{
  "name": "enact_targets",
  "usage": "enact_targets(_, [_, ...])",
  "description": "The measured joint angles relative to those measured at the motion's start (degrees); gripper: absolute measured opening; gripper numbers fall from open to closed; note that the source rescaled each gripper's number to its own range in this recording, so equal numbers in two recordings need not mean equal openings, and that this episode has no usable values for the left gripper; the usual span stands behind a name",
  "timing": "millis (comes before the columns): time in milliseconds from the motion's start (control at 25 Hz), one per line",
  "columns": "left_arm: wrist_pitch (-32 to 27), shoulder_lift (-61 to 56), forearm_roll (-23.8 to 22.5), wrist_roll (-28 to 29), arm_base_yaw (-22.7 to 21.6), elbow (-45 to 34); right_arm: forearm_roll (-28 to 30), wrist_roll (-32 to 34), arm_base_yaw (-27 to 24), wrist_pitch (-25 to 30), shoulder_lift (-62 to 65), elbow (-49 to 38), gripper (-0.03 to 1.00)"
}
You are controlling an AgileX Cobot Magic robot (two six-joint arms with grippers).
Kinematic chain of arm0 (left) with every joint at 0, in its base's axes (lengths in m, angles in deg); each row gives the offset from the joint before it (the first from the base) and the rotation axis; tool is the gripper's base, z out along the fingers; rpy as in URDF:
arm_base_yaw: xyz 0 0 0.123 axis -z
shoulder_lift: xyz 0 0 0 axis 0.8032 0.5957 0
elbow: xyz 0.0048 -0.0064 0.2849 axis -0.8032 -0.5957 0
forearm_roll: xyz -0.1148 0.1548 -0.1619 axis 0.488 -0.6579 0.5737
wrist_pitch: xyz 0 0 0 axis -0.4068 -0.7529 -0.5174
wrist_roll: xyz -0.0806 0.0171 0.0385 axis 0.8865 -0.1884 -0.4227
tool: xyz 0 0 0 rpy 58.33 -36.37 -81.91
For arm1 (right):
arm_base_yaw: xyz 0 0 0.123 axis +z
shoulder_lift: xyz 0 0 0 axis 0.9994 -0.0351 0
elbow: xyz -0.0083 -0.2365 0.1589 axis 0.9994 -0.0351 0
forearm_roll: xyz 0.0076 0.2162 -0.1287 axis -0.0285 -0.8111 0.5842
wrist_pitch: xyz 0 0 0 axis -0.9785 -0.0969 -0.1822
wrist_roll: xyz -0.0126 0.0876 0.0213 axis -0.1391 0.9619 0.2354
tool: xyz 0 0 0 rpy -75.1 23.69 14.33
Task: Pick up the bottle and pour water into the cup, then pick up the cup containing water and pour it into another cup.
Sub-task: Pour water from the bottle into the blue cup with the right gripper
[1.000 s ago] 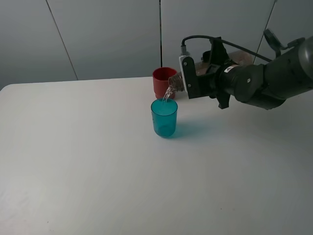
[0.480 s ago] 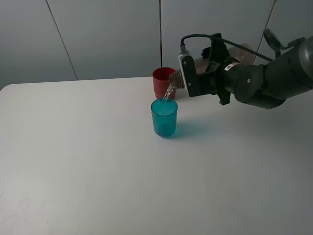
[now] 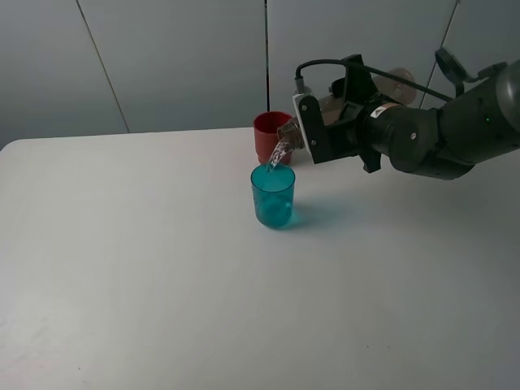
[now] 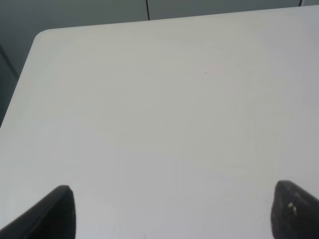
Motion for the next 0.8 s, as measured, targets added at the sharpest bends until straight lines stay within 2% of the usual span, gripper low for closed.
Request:
enact_targets(600, [0.0,0.0,0.0,0.0,0.0,0.0,8.5,0.0,0.0,-1.5,0.0,-0.4,0.03])
enact_targets(800, [0.0,0.0,0.0,0.0,0.0,0.0,9.7,0.0,0.0,-1.8,0.0,-0.5,0.03])
